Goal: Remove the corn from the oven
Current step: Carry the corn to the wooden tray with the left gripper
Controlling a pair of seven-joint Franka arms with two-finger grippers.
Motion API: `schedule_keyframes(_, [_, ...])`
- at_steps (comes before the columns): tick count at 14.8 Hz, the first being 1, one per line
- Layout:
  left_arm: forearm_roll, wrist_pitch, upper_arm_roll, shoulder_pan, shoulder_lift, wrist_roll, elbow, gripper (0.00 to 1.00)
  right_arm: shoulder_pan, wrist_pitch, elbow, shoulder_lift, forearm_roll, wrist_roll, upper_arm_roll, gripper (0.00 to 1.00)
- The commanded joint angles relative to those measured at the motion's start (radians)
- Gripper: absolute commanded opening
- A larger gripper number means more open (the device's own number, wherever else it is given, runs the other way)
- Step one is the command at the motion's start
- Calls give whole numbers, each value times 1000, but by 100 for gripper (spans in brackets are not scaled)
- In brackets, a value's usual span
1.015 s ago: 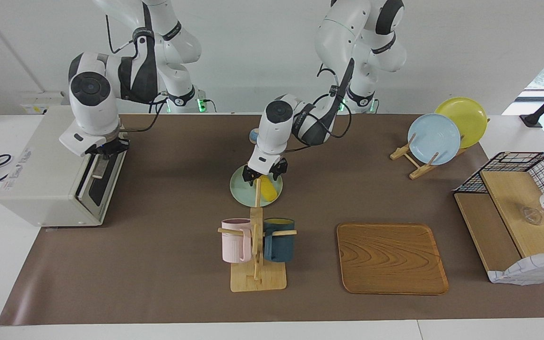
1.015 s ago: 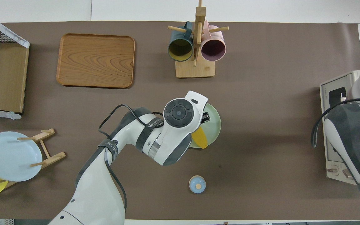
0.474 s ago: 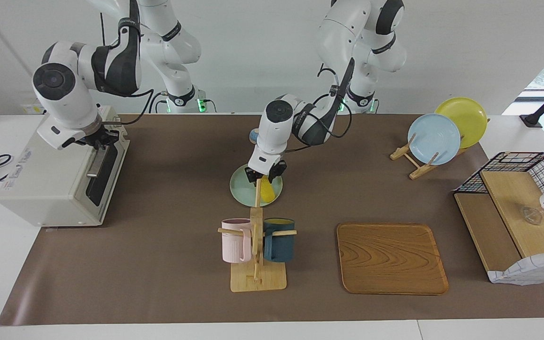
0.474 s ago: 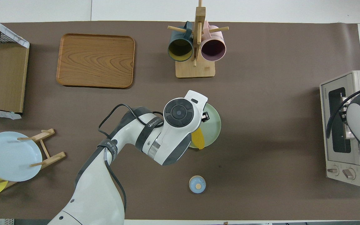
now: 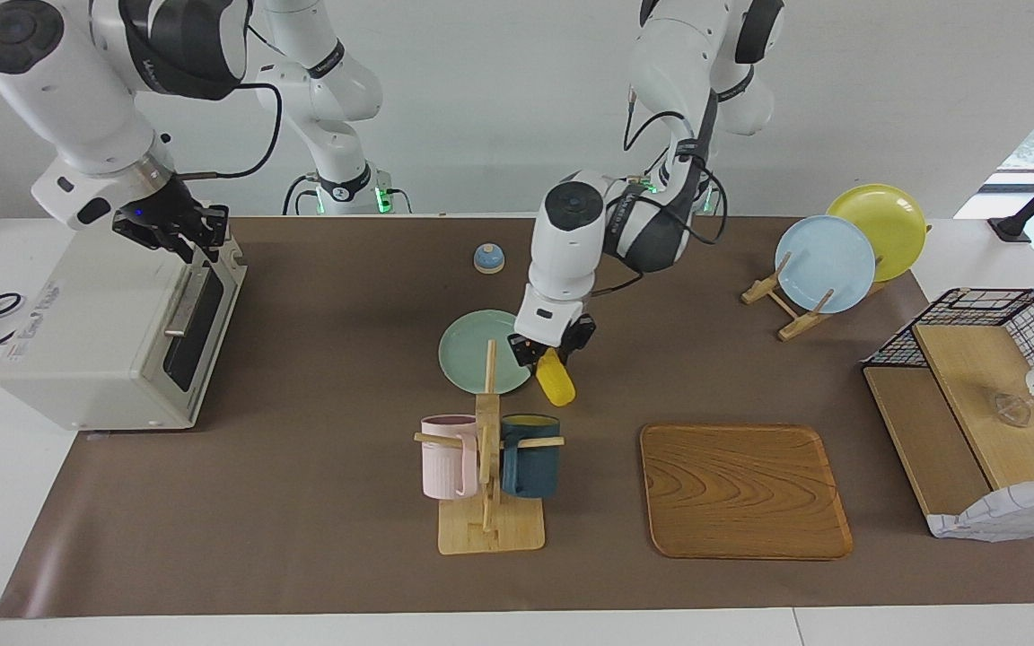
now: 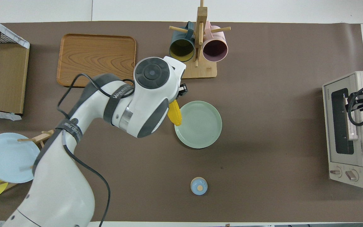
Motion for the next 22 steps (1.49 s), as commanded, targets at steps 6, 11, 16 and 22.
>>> schedule_keyframes(6, [21,-51,-7,277,156,259,275,0,3,-35,53,49,39,8,2,100])
schedule_keyframes(11, [69,-38,-3,381,319,279,447,0,4,-24,48,41,39,23,4,100])
schedule_keyframes(16, [60,6,-18,423,350,320,447,0,1,13,50,41,31,23,-3,100])
schedule_keyframes(22, [52,70,-24,426,373,412,430,0,29,57,13,-8,-20,22,-4,100])
